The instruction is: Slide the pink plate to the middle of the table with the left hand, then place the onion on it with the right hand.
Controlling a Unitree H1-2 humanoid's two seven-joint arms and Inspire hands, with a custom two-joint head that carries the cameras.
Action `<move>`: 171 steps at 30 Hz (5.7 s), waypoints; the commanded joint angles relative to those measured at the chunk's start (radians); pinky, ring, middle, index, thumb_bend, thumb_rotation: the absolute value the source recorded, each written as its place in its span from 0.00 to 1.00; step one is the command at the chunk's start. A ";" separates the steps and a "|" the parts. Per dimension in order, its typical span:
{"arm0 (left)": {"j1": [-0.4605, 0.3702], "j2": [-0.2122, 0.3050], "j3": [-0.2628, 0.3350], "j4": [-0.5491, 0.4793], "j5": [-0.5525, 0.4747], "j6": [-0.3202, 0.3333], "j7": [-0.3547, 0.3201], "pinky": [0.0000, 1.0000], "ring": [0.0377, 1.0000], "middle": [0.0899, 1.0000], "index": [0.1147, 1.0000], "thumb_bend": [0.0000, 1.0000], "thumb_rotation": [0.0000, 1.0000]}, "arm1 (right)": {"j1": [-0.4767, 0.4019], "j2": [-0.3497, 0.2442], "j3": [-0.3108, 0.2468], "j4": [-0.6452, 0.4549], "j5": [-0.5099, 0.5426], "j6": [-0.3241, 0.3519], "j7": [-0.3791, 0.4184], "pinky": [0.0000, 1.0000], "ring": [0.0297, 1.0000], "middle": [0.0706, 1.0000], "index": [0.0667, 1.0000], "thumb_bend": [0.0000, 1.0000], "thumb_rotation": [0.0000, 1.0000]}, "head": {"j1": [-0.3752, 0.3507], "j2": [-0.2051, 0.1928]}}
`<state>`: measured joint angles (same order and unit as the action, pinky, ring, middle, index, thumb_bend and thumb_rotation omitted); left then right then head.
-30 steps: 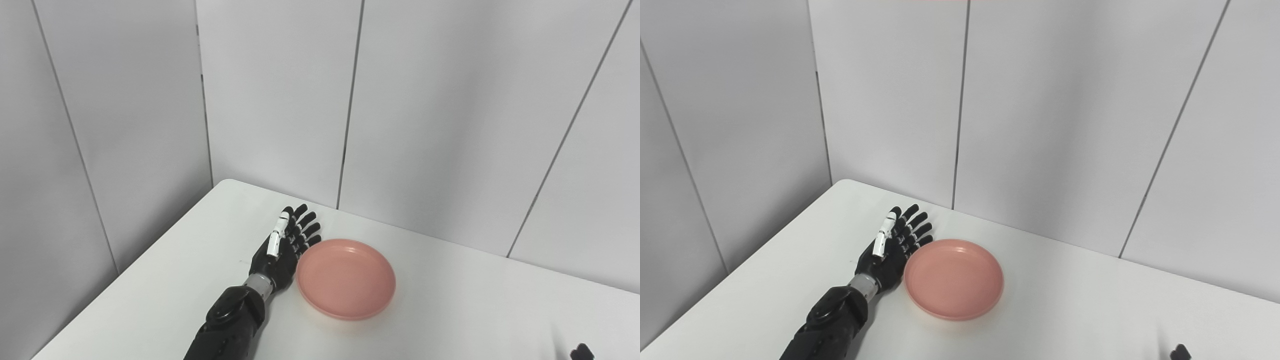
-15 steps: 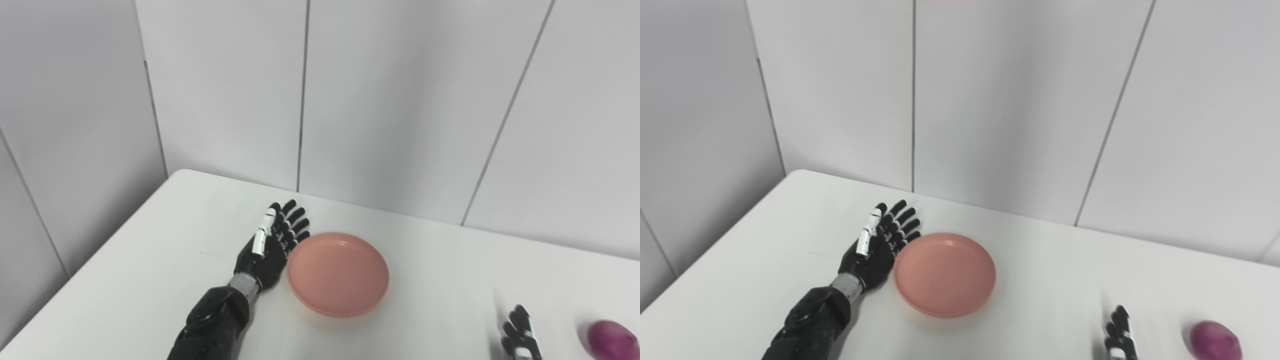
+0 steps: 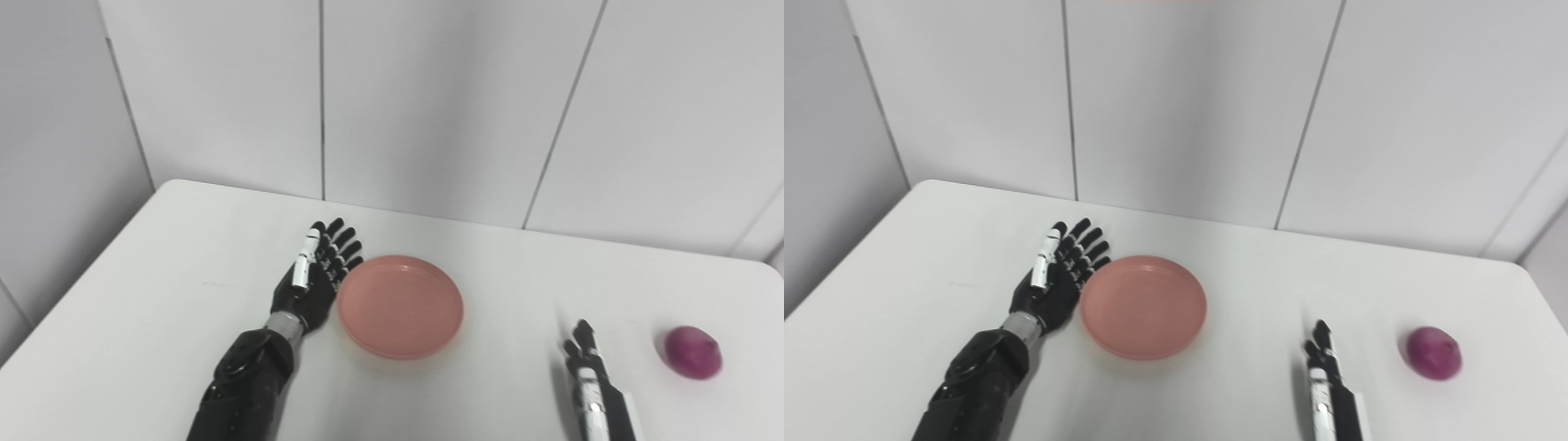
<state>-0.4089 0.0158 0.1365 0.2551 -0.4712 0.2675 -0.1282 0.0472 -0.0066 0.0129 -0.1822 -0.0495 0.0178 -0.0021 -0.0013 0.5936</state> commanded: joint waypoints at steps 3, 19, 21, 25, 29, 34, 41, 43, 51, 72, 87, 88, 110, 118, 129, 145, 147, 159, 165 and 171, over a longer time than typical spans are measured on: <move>0.016 -0.022 -0.024 -0.020 0.023 0.059 0.015 0.96 0.96 0.97 0.96 0.45 1.00 | -0.019 0.021 0.006 -0.027 -0.011 0.013 -0.014 1.00 0.97 0.98 0.99 0.18 1.00 | -0.024 0.005; 0.067 -0.090 -0.077 -0.121 0.028 0.086 0.002 0.95 0.96 0.97 0.95 0.45 1.00 | -0.024 0.066 0.032 -0.051 -0.056 0.051 -0.041 1.00 0.94 0.96 0.98 0.21 1.00 | -0.117 0.064; 0.074 -0.092 -0.086 -0.134 0.026 0.097 -0.006 0.95 0.96 0.97 0.95 0.45 1.00 | -0.026 0.070 0.035 -0.052 -0.063 0.058 -0.045 1.00 0.94 0.96 0.98 0.21 1.00 | -0.126 0.070; 0.083 -0.097 -0.104 -0.148 0.033 0.111 -0.006 0.94 0.95 0.96 0.95 0.44 1.00 | -0.030 0.075 0.041 -0.056 -0.063 0.070 -0.047 1.00 0.95 0.96 0.98 0.24 1.00 | -0.144 0.080; 0.093 -0.100 -0.118 -0.158 0.048 0.111 0.001 0.93 0.95 0.96 0.95 0.44 1.00 | -0.030 0.078 0.047 -0.062 -0.067 0.065 -0.049 1.00 0.95 0.97 0.99 0.30 1.00 | -0.159 0.089; 0.113 -0.096 -0.140 -0.186 0.088 0.102 0.000 0.93 0.95 0.96 0.95 0.44 1.00 | -0.034 0.074 0.046 -0.065 -0.072 0.060 -0.052 1.00 0.95 0.96 0.99 0.27 1.00 | -0.191 0.096; 0.129 -0.095 -0.141 -0.189 0.111 0.075 -0.006 0.95 0.95 0.97 0.96 0.46 1.00 | -0.038 0.073 0.035 -0.092 -0.088 0.077 -0.061 0.99 0.94 0.95 0.98 0.25 1.00 | -0.224 0.105; 0.136 -0.096 -0.141 -0.197 0.119 0.071 -0.004 0.95 0.95 0.97 0.96 0.46 1.00 | -0.041 0.067 0.031 -0.114 -0.092 0.085 -0.058 0.99 0.94 0.95 0.97 0.23 1.00 | -0.230 0.107; 0.145 -0.099 -0.146 -0.198 0.130 0.052 -0.006 0.95 0.95 0.96 0.95 0.46 1.00 | -0.069 0.018 0.014 -0.247 -0.176 0.168 -0.051 0.98 0.96 0.97 0.97 0.28 1.00 | -0.258 0.110; 0.160 -0.106 -0.143 -0.131 0.129 -0.017 -0.043 0.92 0.93 0.94 0.94 0.46 1.00 | -0.220 -0.359 -0.101 -0.380 -0.433 0.348 0.061 0.83 0.89 0.91 0.92 0.60 0.97 | -0.394 0.087; 0.152 -0.091 -0.116 -0.072 0.088 -0.033 -0.093 0.96 0.96 0.97 0.96 0.45 1.00 | -0.285 -0.490 -0.170 -0.325 -0.654 0.451 0.243 0.73 0.86 0.90 0.91 1.00 0.31 | -0.444 0.052; 0.152 -0.091 -0.115 -0.069 0.088 -0.033 -0.092 0.96 0.96 0.97 0.96 0.45 1.00 | -0.285 -0.493 -0.175 -0.314 -0.656 0.450 0.243 0.73 0.85 0.90 0.91 1.00 0.31 | -0.444 0.052; 0.155 -0.082 -0.115 -0.043 0.090 -0.061 -0.124 0.96 0.96 0.97 0.96 0.46 1.00 | -0.268 -0.528 -0.177 -0.048 -0.618 0.449 0.219 0.81 0.90 0.93 0.94 1.00 0.37 | -0.447 0.026; 0.158 -0.082 -0.116 -0.045 0.091 -0.059 -0.123 0.96 0.96 0.97 0.96 0.46 1.00 | -0.273 -0.542 -0.145 0.004 -0.642 0.451 0.253 0.80 0.90 0.93 0.94 1.00 0.44 | -0.448 0.023; 0.161 -0.079 -0.119 -0.048 0.095 -0.056 -0.121 0.95 0.95 0.97 0.96 0.46 1.00 | -0.296 -0.543 -0.122 0.054 -0.641 0.451 0.310 0.81 0.90 0.93 0.94 1.00 0.46 | -0.446 0.025; 0.164 -0.083 -0.118 -0.056 0.090 -0.047 -0.116 0.95 0.95 0.97 0.96 0.46 1.00 | -0.338 -0.562 -0.079 0.138 -0.586 0.427 0.261 0.80 0.88 0.90 0.90 1.00 0.42 | -0.445 0.029; 0.163 -0.083 -0.118 -0.054 0.091 -0.049 -0.117 0.96 0.95 0.97 0.96 0.46 1.00 | -0.343 -0.565 -0.072 0.146 -0.581 0.431 0.258 0.80 0.88 0.90 0.89 1.00 0.40 | -0.444 0.029; 0.165 -0.084 -0.118 -0.061 0.088 -0.043 -0.116 0.96 0.96 0.97 0.96 0.46 1.00 | -0.363 -0.592 -0.078 0.147 -0.597 0.452 0.338 0.77 0.86 0.88 0.88 1.00 0.30 | -0.441 0.033; 0.168 -0.085 -0.120 -0.068 0.092 -0.038 -0.110 0.95 0.96 0.97 0.96 0.46 1.00 | -0.373 -0.568 -0.121 0.132 -0.668 0.452 0.454 0.59 0.73 0.77 0.88 0.98 0.24 | -0.440 0.037; 0.168 -0.086 -0.121 -0.068 0.091 -0.039 -0.110 0.96 0.96 0.97 0.96 0.47 1.00 | -0.377 -0.552 -0.133 0.122 -0.712 0.452 0.514 0.71 0.79 0.82 0.84 0.96 0.21 | -0.436 0.038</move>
<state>-0.2704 -0.0749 0.0191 0.1631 -0.3913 0.1762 -0.2573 -0.3136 -0.5504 -0.1151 -0.0406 -0.7548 0.4667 0.4976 -0.4387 0.6320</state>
